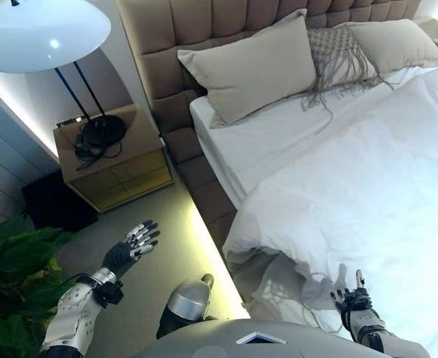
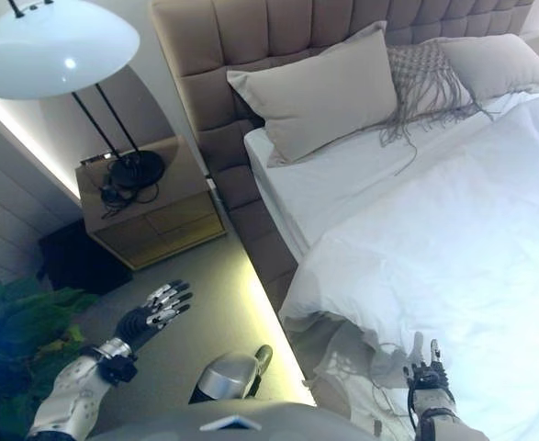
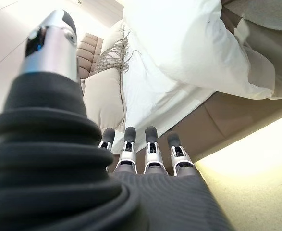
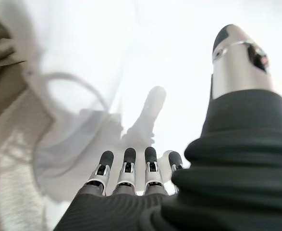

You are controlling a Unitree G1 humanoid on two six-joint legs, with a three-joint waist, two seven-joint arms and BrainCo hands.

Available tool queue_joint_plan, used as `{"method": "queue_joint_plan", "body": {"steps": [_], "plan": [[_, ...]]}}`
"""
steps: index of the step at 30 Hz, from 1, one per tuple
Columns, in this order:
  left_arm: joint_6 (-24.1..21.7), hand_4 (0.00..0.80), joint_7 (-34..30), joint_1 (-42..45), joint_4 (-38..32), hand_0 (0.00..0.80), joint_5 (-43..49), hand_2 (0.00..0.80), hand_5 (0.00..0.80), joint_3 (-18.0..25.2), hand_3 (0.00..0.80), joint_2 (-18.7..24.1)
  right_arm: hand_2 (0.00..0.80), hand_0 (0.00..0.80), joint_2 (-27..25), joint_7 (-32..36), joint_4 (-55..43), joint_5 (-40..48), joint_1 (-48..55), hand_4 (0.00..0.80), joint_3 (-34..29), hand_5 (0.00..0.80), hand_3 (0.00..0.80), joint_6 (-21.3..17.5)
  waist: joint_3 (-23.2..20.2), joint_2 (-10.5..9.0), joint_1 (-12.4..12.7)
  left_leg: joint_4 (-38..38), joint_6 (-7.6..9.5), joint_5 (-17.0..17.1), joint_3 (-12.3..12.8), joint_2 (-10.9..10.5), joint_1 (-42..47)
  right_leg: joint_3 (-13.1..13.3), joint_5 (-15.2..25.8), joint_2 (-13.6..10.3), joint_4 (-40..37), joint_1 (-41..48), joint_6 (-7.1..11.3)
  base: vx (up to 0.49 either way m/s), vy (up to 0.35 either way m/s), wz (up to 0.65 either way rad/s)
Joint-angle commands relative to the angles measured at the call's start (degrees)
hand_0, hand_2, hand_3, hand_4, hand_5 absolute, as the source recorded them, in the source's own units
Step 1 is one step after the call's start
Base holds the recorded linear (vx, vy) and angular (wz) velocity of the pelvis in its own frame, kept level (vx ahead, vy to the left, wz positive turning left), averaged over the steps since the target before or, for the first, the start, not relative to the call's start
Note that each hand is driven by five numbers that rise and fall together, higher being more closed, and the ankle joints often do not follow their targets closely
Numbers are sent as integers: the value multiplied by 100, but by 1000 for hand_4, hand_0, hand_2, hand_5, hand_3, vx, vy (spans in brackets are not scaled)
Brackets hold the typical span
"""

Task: Make the bed neatly

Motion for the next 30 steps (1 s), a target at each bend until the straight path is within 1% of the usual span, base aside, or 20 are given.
{"method": "queue_joint_plan", "body": {"steps": [1, 3, 5, 8, 10, 14, 17, 19, 20, 22, 25, 28, 30], "plan": [[-368, 0, -139, -146, -530, 0, -113, 0, 0, -159, 0, 46, 0, 0, -317, 225, -579, -226, -292, 0, 157, 0, 0, -255, -65, 280, 70, -480, 35, -393, 56, 388, 956, 306, 1022, -223, 185, -549, 404, -43, -39, -1], [-444, 0, -153, -212, -511, 0, -81, 0, 0, -196, 0, 52, 0, 0, -240, 249, -796, -295, -282, 0, 302, 0, 0, -293, -77, 257, -2, -466, 46, -417, 101, 393, 983, 348, 1020, -232, 215, -602, 394, -51, -33, -3], [-491, 0, -36, -295, -539, 0, -38, 0, 0, -277, 0, 30, 0, 0, -150, 236, -1056, -404, -251, 0, 459, 0, 0, -332, -106, 247, -134, -494, 75, -417, 182, 404, 1019, 428, 1032, -218, 229, -682, 380, -69, -33, -5], [-600, 0, 97, -426, -572, 0, 76, 0, 0, -422, 0, 11, 0, 0, 24, 129, -1485, -630, -70, 0, 684, 0, 0, -492, -118, 223, -336, -523, 95, -418, 318, 428, 1049, 569, 1041, -185, 248, -746, 390, -78, -65, -5], [-775, 0, 199, -522, -601, 0, 210, 0, 0, -531, 0, 9, 0, 0, 118, 95, -1718, -791, 101, 0, 767, 0, 0, -620, -98, 203, -481, -539, 110, -428, 403, 448, 1075, 661, 1040, -156, 272, -793, 396, -99, -96, -24], [-1039, 0, 601, -785, -623, 0, 509, 0, 0, -774, 0, 57, 0, 0, 270, 36, -2114, -1035, 505, 0, 809, 0, 0, -856, -15, 159, -822, -534, 120, -442, 589, 512, 1108, 862, 1040, -94, 336, -918, 420, -107, -105, -28], [-1267, 0, 1072, -918, -524, 0, 785, 0, 0, -876, 0, 64, 0, 0, 302, 66, -2211, -894, 701, 0, 720, 0, 0, -855, 26, 129, -1001, -528, 111, -445, 711, 562, 1113, 958, 1022, -44, 334, -970, 439, -74, -87, -40], [-1883, 0, 1784, -1095, -287, 0, 1463, 0, 0, -964, 0, 160, 0, 0, 330, 161, -2189, -733, 920, 0, 528, 0, 0, -823, 68, 94, -1234, -555, 98, -437, 851, 620, 1123, 1070, 992, 30, 325, -1039, 442, -78, -104, -26], [-2078, 0, 2024, -1168, -189, 0, 1660, 0, 0, -1000, 0, 189, 0, 0, 347, 167, -2167, -764, 997, 0, 463, 0, 0, -825, 80, 80, -1298, -562, 89, -426, 900, 646, 1112, 1103, 971, 60, 314, -1057, 443, -84, -99, -18], [-2376, 0, 2610, -1368, -90, 0, 2124, 0, 0, -1065, 0, 265, 0, 0, 369, 129, -2054, -748, 1116, 0, 348, 0, 0, -822, 125, 54, -1435, -560, 68, -420, 994, 709, 1064, 1156, 914, 119, 301, -1127, 452, -105, -100, -27], [-2758, 0, 3553, -1741, 128, 0, 3037, 0, 0, -1251, 0, 356, 0, 0, 379, 179, -1705, -346, 1142, 0, 210, 0, 0, -685, 227, 28, -1583, -505, 38, -416, 1080, 785, 945, 1241, 874, 199, 293, -1239, 455, -134, -104, -22], [-2944, 0, 4348, -2195, 381, 0, 3851, 0, 0, -1503, 0, 387, 0, 0, 358, 236, -1171, -104, 1130, 0, 123, 0, 0, -668, 363, 6, -1718, -420, 16, -410, 1125, 833, 783, 1353, 888, 248, 319, -1409, 456, -135, -82, -20], [-2895, 0, 4637, -2455, 501, 0, 4171, 0, 0, -1661, 0, 382, 0, 0, 323, 288, -834, -51, 1090, 0, 88, 0, 0, -666, 441, 9, -1813, -378, 1, -409, 1164, 861, 678, 1436, 882, 291, 319, -1520, 453, -149, -32, -20]]}}
